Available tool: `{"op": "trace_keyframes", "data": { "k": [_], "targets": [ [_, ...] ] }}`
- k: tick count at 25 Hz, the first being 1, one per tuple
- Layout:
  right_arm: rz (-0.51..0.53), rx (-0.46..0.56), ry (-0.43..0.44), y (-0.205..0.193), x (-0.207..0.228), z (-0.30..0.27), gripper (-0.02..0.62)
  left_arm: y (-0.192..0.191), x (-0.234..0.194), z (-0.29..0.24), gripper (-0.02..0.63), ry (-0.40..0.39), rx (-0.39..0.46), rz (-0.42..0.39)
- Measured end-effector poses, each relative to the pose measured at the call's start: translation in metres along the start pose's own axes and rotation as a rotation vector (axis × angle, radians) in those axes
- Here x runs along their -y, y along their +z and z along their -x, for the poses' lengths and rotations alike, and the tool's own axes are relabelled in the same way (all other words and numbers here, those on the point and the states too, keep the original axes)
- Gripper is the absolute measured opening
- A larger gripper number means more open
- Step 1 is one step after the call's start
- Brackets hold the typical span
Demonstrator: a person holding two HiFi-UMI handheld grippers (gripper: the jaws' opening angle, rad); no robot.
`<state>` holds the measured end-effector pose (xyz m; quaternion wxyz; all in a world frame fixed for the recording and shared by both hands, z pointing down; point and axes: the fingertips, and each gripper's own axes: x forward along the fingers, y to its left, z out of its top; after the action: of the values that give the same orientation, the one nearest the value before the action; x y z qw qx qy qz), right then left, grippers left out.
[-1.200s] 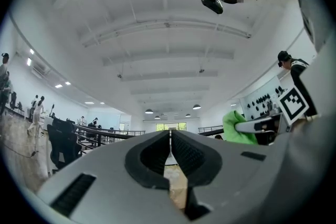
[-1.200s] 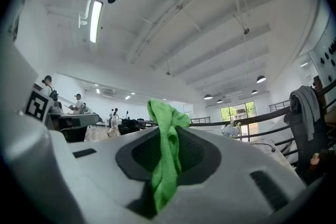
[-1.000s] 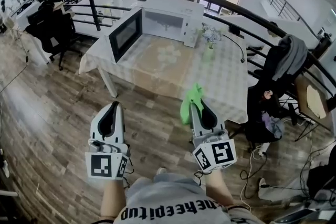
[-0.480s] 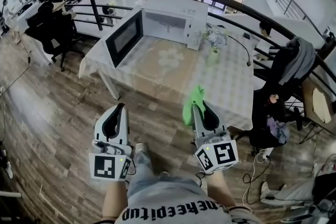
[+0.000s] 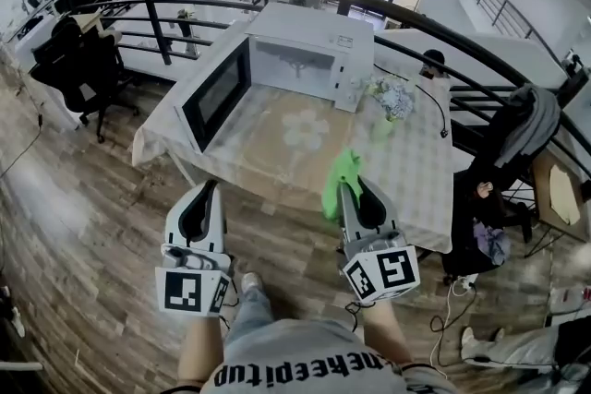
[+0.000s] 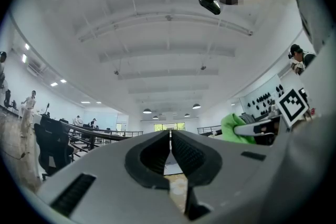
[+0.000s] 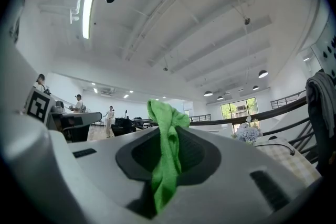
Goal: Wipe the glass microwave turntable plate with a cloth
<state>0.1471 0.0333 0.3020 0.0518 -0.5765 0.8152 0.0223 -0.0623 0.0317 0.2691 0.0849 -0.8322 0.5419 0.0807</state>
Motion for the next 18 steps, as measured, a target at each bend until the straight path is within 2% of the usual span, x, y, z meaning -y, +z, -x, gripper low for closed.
{"op": "trace_keyframes", "data": {
  "k": [11,18],
  "targets": [
    [-0.008,0.000,-0.057,-0.012,-0.015,-0.107,0.054,-0.019,-0.084,-0.079,0.012,-0.073,0.010,-0.001],
    [-0.076,0.006,-0.115,-0.024,-0.025,-0.144,0.054,-0.028,-0.122,-0.101,0.012,-0.114,0.022,-0.017]
  ]
}}
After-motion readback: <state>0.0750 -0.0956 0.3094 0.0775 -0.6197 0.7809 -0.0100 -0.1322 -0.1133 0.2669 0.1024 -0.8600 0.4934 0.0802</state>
